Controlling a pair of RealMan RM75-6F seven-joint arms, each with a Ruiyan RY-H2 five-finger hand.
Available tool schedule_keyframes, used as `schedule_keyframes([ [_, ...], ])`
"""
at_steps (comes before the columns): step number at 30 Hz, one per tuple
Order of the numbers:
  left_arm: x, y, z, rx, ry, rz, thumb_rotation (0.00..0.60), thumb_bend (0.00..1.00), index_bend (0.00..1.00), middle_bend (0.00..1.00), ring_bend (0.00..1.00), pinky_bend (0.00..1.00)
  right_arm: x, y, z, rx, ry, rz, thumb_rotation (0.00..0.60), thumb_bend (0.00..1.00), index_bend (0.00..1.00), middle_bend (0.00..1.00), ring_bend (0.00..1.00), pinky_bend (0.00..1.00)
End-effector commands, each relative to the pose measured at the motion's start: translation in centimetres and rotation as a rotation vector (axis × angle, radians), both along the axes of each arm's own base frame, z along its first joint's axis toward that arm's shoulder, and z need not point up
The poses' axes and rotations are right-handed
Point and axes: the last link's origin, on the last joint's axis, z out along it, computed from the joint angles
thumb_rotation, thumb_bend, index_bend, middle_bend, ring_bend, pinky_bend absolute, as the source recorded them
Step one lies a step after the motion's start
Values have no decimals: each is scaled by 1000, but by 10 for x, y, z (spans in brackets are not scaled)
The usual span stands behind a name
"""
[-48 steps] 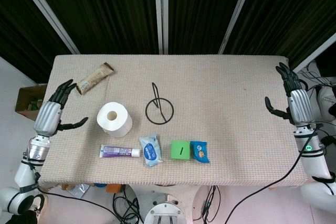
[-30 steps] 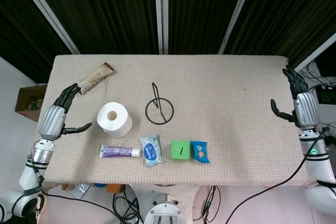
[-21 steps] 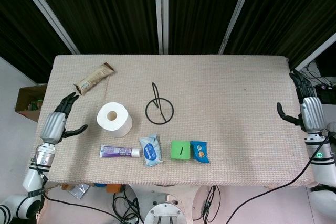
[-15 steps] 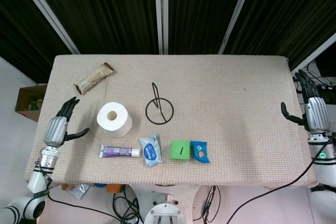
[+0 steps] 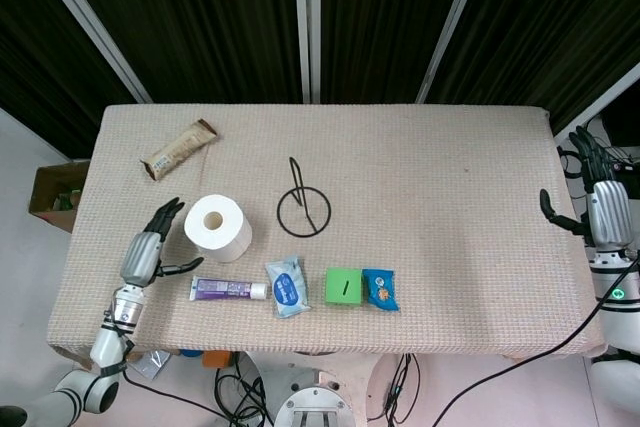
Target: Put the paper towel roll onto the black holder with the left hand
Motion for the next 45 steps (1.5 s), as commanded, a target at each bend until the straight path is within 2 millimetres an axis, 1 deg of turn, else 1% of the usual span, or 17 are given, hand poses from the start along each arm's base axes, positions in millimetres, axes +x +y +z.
schedule_keyframes([
  [1,7,6,-5,11,-4,-20,276,40,0,0,0,178,0,0,1,-1,2,1,600,368,0,0,0,0],
  [11,24,20,-9,36,-44,-66,305,41,0,0,0,173,-2,1,2,23,56,-7,600,352,0,0,0,0],
  [21,35,22,-16,-22,-114,-77,303,40,0,0,0,172,-2,0,3,20,49,-15,600,353,0,0,0,0],
  [28,40,25,-23,-30,-119,-81,309,40,0,0,0,172,-4,0,4,14,43,-20,600,353,0,0,0,0],
  [29,40,26,-23,-32,-118,-81,322,40,0,0,0,172,-4,0,4,13,43,-20,600,353,0,0,0,0],
  [30,40,26,-24,-36,-116,-81,350,41,0,0,0,172,-4,0,4,13,43,-21,600,353,0,0,0,0],
  [31,40,27,-23,-37,-112,-84,420,40,0,7,0,172,-4,0,4,12,43,-21,600,353,0,0,0,0],
  [32,40,27,-23,-40,-105,-89,502,42,0,21,1,173,-5,0,5,12,42,-21,600,354,0,0,0,0],
  [33,40,27,-24,-42,-103,-92,574,58,0,52,14,174,-5,0,5,12,42,-21,600,355,0,0,0,0],
  [34,39,27,-24,-44,-105,-90,593,72,0,70,26,176,-5,1,5,11,40,-20,600,356,0,0,0,0],
  [36,39,27,-24,-44,-114,-83,600,158,0,168,104,204,-4,1,5,9,39,-19,600,358,0,0,0,0],
  [39,40,27,-22,-26,-123,-80,600,245,0,275,194,253,-5,1,5,5,34,-19,600,359,0,0,0,0],
  [40,40,27,-21,-16,-128,-78,600,257,0,292,211,265,-5,1,6,4,32,-20,600,359,0,0,0,0],
  [42,41,29,-19,1,-140,-75,600,283,0,350,276,310,-5,1,6,1,30,-22,600,361,0,0,0,0],
  [45,42,30,-14,29,-164,-75,600,285,24,410,347,374,-6,1,6,-1,28,-24,600,364,0,0,0,0],
])
